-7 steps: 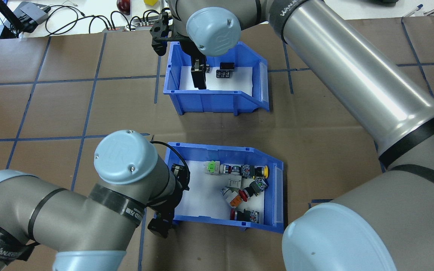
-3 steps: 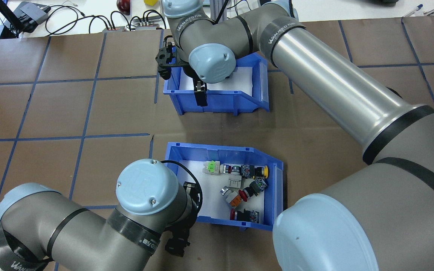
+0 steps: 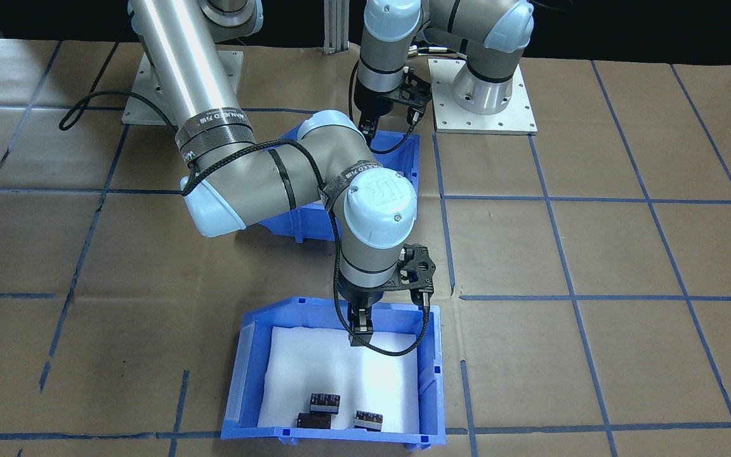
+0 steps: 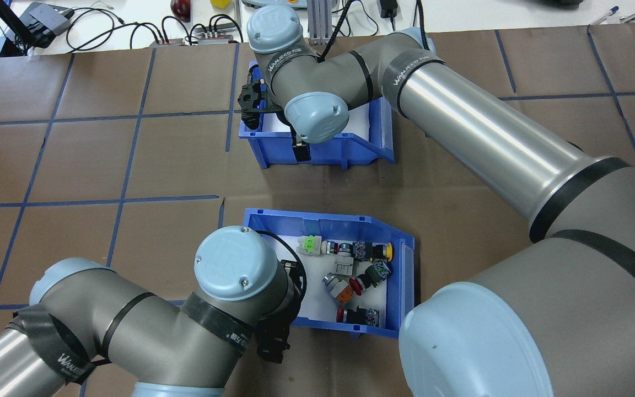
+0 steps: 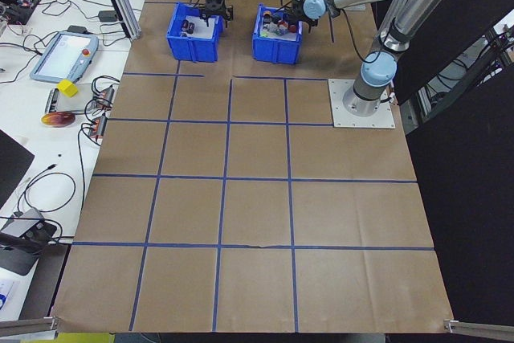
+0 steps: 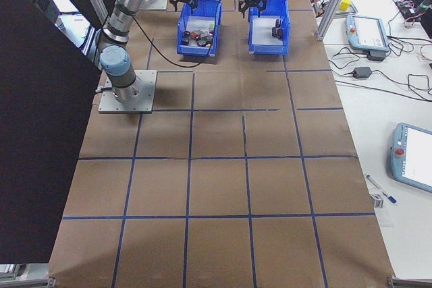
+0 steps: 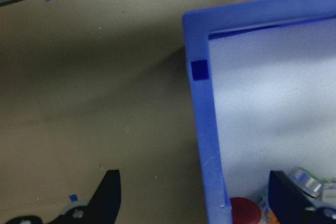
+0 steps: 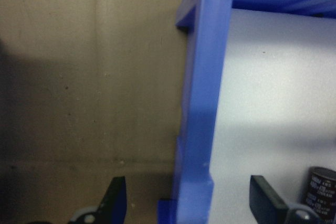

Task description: Place button box in front

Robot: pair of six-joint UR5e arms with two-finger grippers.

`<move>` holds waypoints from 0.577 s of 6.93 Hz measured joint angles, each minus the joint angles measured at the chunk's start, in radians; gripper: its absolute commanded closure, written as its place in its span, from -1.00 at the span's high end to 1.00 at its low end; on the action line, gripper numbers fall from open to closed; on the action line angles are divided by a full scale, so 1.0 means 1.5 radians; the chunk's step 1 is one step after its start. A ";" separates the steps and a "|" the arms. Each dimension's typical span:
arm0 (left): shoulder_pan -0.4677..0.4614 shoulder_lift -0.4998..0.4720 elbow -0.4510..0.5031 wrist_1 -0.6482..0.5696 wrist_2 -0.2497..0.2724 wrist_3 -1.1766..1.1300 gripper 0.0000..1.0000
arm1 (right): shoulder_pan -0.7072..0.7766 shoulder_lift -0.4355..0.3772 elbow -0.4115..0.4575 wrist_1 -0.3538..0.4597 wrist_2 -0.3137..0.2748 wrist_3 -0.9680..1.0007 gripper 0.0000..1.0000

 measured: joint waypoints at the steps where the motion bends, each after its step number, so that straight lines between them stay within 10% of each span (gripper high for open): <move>1: -0.001 -0.010 -0.005 0.014 -0.001 -0.003 0.65 | 0.002 0.000 0.002 -0.003 -0.014 0.001 -0.84; 4: -0.002 -0.019 -0.029 0.054 -0.018 -0.014 -0.75 | 0.003 -0.006 -0.005 -0.004 -0.016 -0.001 -0.90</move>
